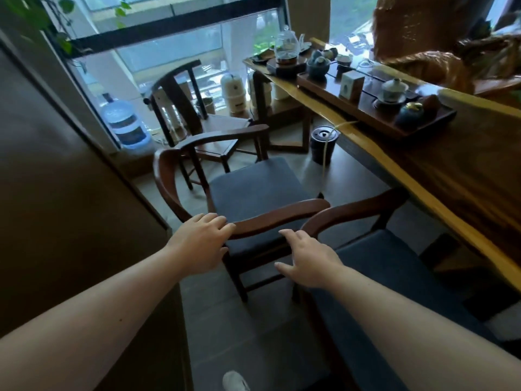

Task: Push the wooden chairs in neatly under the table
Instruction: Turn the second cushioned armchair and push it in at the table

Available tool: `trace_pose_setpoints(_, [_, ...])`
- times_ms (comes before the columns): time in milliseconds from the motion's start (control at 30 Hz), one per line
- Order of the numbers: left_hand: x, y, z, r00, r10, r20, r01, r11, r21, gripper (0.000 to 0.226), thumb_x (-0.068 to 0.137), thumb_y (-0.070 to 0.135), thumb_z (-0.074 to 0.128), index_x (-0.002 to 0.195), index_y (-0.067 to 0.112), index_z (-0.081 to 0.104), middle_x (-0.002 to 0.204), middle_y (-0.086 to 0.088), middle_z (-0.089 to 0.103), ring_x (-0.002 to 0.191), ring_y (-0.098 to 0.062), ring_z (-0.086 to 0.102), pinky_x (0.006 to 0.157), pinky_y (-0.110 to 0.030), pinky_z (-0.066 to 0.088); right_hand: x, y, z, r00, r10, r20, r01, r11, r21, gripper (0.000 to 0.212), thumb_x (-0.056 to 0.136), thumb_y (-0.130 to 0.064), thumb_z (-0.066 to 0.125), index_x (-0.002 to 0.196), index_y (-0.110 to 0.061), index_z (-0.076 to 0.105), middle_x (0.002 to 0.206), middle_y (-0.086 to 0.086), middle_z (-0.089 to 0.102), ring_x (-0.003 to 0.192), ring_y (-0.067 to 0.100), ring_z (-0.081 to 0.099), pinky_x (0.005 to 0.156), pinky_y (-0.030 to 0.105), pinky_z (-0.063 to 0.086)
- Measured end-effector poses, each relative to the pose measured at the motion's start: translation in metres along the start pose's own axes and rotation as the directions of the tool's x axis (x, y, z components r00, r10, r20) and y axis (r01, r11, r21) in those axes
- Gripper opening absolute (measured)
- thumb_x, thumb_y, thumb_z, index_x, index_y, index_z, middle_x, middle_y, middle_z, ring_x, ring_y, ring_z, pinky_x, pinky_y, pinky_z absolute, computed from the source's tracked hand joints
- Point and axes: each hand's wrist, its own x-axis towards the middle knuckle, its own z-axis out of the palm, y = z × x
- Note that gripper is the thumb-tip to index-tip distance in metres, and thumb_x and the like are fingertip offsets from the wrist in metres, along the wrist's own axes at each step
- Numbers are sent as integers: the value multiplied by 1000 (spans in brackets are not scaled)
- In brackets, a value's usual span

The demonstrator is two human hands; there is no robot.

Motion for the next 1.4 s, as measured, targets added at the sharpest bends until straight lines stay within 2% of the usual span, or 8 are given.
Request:
trace_pose_setpoints(267, [-4, -92, 27, 995, -103, 12, 104, 990, -90, 56, 86, 40, 60, 135, 18, 45, 134, -5, 54, 125, -25, 48, 103, -41, 42, 82, -59, 6, 997, -64, 33, 67, 994, -91, 80, 84, -60, 62, 148, -30, 24, 139, 6, 44, 123, 30, 51, 94, 46, 47])
trace_pose_setpoints(500, [12, -161, 56, 998, -48, 43, 53, 992, -116, 56, 89, 38, 57, 138, 19, 39, 139, -6, 49, 128, -26, 43, 109, -42, 35, 131, -93, 26, 997, -41, 58, 46, 995, -93, 81, 81, -61, 65, 146, -34, 25, 141, 2, 44, 119, 26, 54, 90, 42, 50])
trace_pose_setpoints(800, [42, -217, 91, 996, 15, 83, -7, 995, -97, 60, 88, 45, 57, 140, 22, 38, 141, -5, 48, 133, -25, 39, 113, -45, 30, 176, -95, 61, 989, -21, 145, 35, 995, -96, 83, 79, -61, 66, 146, -34, 25, 145, -1, 41, 126, 24, 48, 98, 41, 46])
trace_pose_setpoints(1000, [77, -247, 108, 984, 65, 168, -57, 997, -50, 62, 84, 49, 59, 137, 24, 41, 138, -5, 51, 132, -26, 39, 113, -47, 28, 240, -72, 77, 966, -66, 249, 115, 975, -188, 89, 77, -62, 68, 148, -30, 26, 149, 5, 38, 132, 29, 40, 106, 46, 40])
trace_pose_setpoints(1167, [112, -270, 117, 966, 119, 228, -115, 993, -32, 72, 78, 60, 60, 138, 25, 42, 141, -5, 50, 136, -27, 36, 114, -51, 22, 286, -51, 89, 894, -65, 442, 184, 955, -231, 100, 71, -73, 65, 150, -29, 22, 150, 5, 37, 136, 29, 36, 110, 49, 33])
trace_pose_setpoints(1267, [128, -288, 128, 920, 175, 350, -160, 984, -72, 89, 67, 80, 49, 140, 30, 37, 148, -2, 42, 142, -26, 23, 114, -52, 4, 300, -38, 97, 813, -57, 580, 216, 954, -210, 97, 63, -80, 63, 141, -30, 33, 135, 3, 49, 125, 29, 47, 100, 48, 42])
trace_pose_setpoints(1333, [133, -300, 135, 861, 193, 471, -151, 980, -126, 98, 59, 86, 48, 141, 34, 34, 151, 1, 37, 145, -24, 15, 113, -51, -3, 301, -32, 100, 774, -87, 628, 280, 935, -216, 74, 59, -76, 64, 116, -32, 47, 107, -3, 58, 105, 26, 59, 80, 41, 48])
trace_pose_setpoints(1400, [137, -308, 144, 811, 205, 548, -167, 979, -120, 94, 61, 80, 57, 141, 35, 35, 149, 2, 40, 143, -23, 20, 115, -51, 1, 304, -28, 102, 769, -122, 628, 336, 913, -233, 54, 56, -70, 63, 90, -31, 47, 78, -9, 53, 81, 24, 61, 62, 35, 44])
